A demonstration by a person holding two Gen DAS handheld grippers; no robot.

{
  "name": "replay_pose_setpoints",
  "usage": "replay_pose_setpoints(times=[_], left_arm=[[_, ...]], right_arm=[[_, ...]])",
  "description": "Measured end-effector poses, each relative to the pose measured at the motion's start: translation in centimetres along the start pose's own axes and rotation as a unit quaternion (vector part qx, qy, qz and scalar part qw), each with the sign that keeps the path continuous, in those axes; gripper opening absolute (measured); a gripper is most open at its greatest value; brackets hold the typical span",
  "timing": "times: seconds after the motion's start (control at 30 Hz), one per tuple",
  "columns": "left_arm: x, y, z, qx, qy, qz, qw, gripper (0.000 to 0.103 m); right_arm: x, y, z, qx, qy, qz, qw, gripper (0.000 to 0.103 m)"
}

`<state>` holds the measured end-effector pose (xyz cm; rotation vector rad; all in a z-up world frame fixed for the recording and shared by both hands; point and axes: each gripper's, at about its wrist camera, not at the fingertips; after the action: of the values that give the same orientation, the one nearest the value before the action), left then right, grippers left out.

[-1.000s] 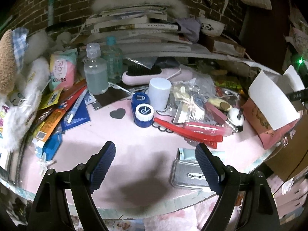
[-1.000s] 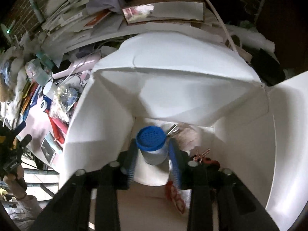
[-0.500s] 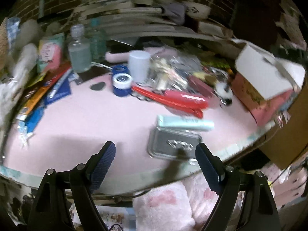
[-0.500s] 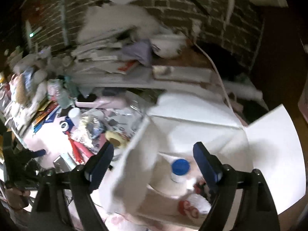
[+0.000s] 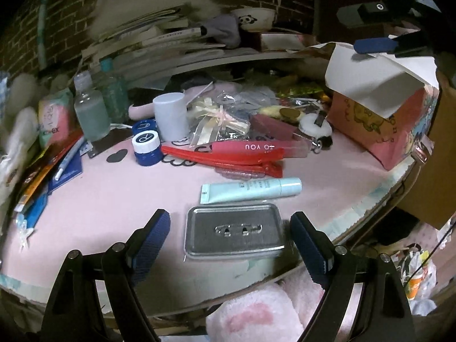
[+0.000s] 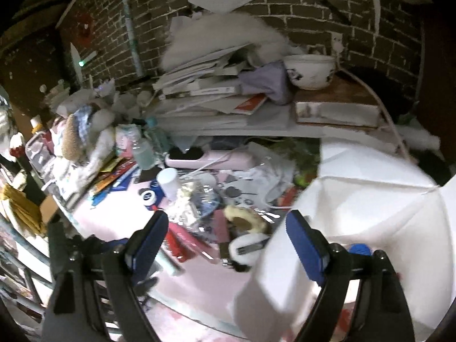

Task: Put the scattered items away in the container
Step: 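Grasp the silver tin with the left tool and drop it into the box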

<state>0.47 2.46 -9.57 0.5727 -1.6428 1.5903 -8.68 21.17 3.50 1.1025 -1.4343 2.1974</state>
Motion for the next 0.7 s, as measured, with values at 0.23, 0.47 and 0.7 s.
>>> replay_pose_setpoints(times=[0.23,0.47,0.7], left_arm=[[0.0,0.1,-0.1,0.008,-0.005,0.000,0.9999,0.081],[-0.3,-0.3,0.6,0.003,-0.005,-0.009,0.9999,0.067],[-0.1,0.0,2.8,0.006,-0.018,-0.013,0.9997,0.067]], right_arm=[[-1.2,0.8,2.5,0.029,-0.011,-0.009,0.999,0.083],[-2.3,1.2,4.6,0.053,-0.022,-0.012,0.998,0.083],[-4.5,2.1,6.1,0.071,-0.014,-0.001,0.997,0.083]])
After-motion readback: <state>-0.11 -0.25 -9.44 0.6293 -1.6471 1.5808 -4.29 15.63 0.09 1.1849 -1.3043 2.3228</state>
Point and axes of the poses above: each gripper's, at about its wrist camera, not at the fingertips, and y roughly the way its jaws point, z to its left, x to its top, and after that the axes turned 6 degrees about y, right-handed
